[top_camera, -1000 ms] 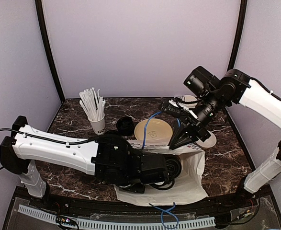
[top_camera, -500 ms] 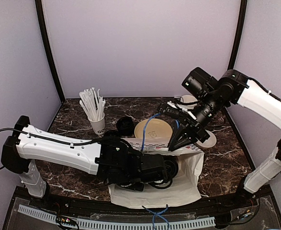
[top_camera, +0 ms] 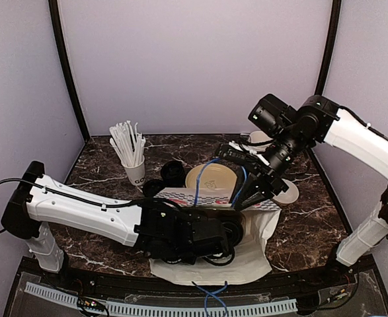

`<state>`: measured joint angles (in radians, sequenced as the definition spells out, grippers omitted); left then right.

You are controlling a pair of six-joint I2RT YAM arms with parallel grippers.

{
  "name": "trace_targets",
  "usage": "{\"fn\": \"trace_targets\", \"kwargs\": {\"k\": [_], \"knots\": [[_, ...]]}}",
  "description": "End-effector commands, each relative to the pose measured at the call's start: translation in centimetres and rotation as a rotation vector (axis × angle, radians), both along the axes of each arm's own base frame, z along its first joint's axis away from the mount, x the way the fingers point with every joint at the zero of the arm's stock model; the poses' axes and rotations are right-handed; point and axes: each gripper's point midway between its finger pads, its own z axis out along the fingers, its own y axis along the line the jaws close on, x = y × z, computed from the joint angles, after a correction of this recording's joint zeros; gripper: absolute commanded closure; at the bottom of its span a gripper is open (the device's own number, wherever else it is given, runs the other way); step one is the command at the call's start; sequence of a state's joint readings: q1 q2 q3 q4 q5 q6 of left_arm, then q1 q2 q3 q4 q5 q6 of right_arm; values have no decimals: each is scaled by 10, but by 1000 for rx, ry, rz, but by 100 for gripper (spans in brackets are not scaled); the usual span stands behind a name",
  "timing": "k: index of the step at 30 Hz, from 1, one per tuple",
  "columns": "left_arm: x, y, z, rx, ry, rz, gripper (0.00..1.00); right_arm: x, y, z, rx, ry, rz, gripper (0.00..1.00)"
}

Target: Pack the takeout coffee

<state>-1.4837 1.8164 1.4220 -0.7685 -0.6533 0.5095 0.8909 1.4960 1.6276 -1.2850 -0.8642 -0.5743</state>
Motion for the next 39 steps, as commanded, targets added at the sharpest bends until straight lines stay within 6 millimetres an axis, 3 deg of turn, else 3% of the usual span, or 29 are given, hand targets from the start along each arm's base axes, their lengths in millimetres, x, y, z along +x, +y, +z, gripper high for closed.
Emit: {"fn": "trace_targets", "kwargs": {"k": [1,7,10,13,21,25,29,39], "knots": [[7,9,10,-28,-8,10,59,4,-2,13,22,-18,30,76],[10,15,8,-55,26,30,59,39,-15,29,59,-65,-49,41],[13,15,7,-84,86,54,59,58,-22,40,89,-101,-101,34],[16,14,8,-110,149,79,60,79,-32,48,120,-128,-156,31],[32,13,4,-145,318,168,60,125,-62,45,165,-96,-289,30],[47,9,4,-173,430,233,61,133,-74,39,173,-81,-323,30],[51,11,-12,-128,576,292,61,136,-83,28,168,-68,-342,30],[97,8,-10,-252,689,417,66,141,-99,9,169,-19,-384,30]]}}
